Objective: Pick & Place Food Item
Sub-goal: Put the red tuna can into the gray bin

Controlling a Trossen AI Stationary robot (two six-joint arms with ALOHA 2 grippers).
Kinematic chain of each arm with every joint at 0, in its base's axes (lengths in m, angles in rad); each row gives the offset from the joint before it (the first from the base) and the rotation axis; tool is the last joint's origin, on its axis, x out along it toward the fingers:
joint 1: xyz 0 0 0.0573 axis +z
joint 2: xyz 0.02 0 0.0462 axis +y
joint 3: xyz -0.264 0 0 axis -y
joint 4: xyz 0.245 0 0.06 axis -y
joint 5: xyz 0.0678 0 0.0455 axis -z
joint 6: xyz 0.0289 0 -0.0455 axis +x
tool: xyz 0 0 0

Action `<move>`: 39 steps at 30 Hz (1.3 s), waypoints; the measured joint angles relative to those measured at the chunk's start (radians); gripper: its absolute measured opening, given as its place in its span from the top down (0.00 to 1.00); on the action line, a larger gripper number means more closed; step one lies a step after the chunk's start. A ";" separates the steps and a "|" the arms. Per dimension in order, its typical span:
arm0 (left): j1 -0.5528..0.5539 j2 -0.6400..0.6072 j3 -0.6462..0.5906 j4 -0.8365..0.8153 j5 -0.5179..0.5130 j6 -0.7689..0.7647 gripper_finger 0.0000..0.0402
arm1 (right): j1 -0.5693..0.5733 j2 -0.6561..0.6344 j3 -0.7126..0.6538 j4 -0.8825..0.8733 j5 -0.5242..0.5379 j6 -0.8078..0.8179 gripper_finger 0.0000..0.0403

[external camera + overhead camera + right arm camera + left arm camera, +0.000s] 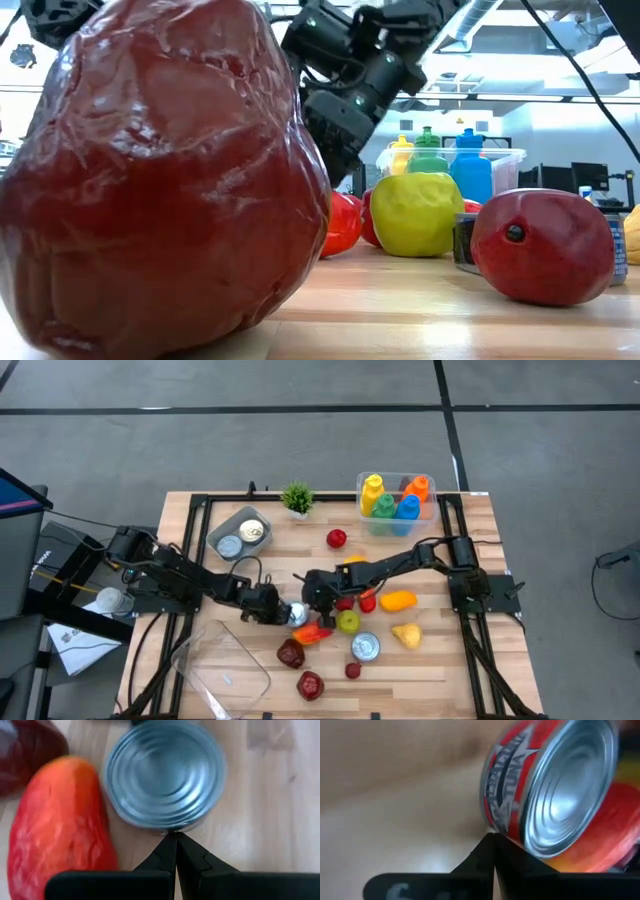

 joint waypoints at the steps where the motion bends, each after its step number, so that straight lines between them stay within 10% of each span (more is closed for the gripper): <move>1: 0.008 0.002 -0.001 0.001 -0.011 -0.002 1.00 | 0.000 -0.001 -0.020 0.019 -0.001 0.016 1.00; 39: 0.161 0.099 0.018 0.160 -0.214 0.115 1.00 | -0.054 -0.161 -0.042 0.078 0.079 -0.059 1.00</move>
